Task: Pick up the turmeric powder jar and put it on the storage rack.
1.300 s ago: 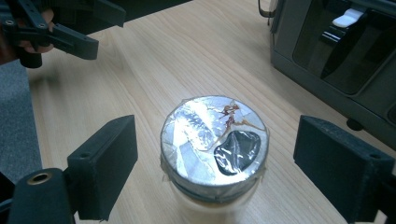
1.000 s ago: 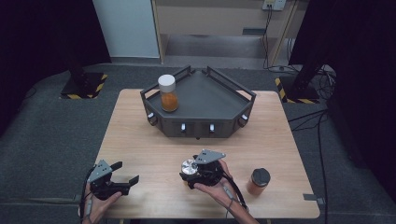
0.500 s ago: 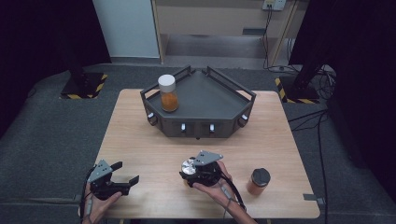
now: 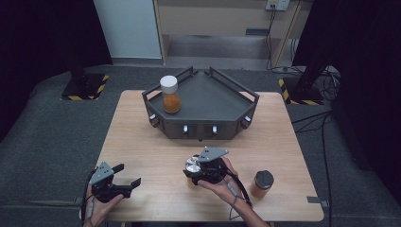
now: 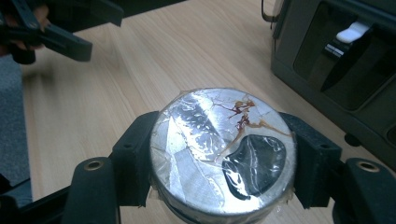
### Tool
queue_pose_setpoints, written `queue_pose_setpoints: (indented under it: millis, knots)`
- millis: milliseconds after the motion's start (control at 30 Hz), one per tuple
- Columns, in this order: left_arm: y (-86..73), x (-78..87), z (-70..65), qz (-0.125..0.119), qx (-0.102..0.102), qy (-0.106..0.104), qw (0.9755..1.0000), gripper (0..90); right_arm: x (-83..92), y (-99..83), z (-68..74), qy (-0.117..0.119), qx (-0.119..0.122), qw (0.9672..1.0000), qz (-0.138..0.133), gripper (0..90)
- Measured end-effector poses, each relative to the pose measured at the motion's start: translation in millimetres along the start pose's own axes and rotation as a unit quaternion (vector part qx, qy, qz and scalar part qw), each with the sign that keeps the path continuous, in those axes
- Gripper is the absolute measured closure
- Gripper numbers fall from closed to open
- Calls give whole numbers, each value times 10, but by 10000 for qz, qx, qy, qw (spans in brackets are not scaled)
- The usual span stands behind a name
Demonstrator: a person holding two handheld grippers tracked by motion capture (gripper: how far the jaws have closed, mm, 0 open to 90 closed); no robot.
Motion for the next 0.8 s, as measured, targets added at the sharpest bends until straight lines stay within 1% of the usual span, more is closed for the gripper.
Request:
queue_pose_setpoints:
  millis: [67,167,300,533,733,800]
  knots:
    - [0,0,0,2,-3,-2,10000,47,41,59,-21,12,2,10000,-29,344]
    - [1,-1,0,3,1,-3,10000,47,108,160,-42,-17,66,10000,-66,345]
    - [0,1,1,-4,3,-1,10000,47,185,283,-78,-65,72,9999,-85,345]
    - [-1,1,3,-2,9,-4,10000,47,297,501,-163,-189,72,9998,-44,345]
    - [-1,-1,2,0,11,-8,10000,47,387,691,-257,-271,48,9996,-76,345]
    - [-1,-3,5,2,12,-14,10000,47,412,766,-281,-326,79,9994,-74,345]
Point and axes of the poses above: each handheld gripper's, and its own axes: x roughly backward along the jaws, y roughly out of its top, z roughly to its left, the point moved 5 cm from there along -x, roughly forward along the jaws, and after that the axes turned 2 degrees about y, right-handed, at the moved point
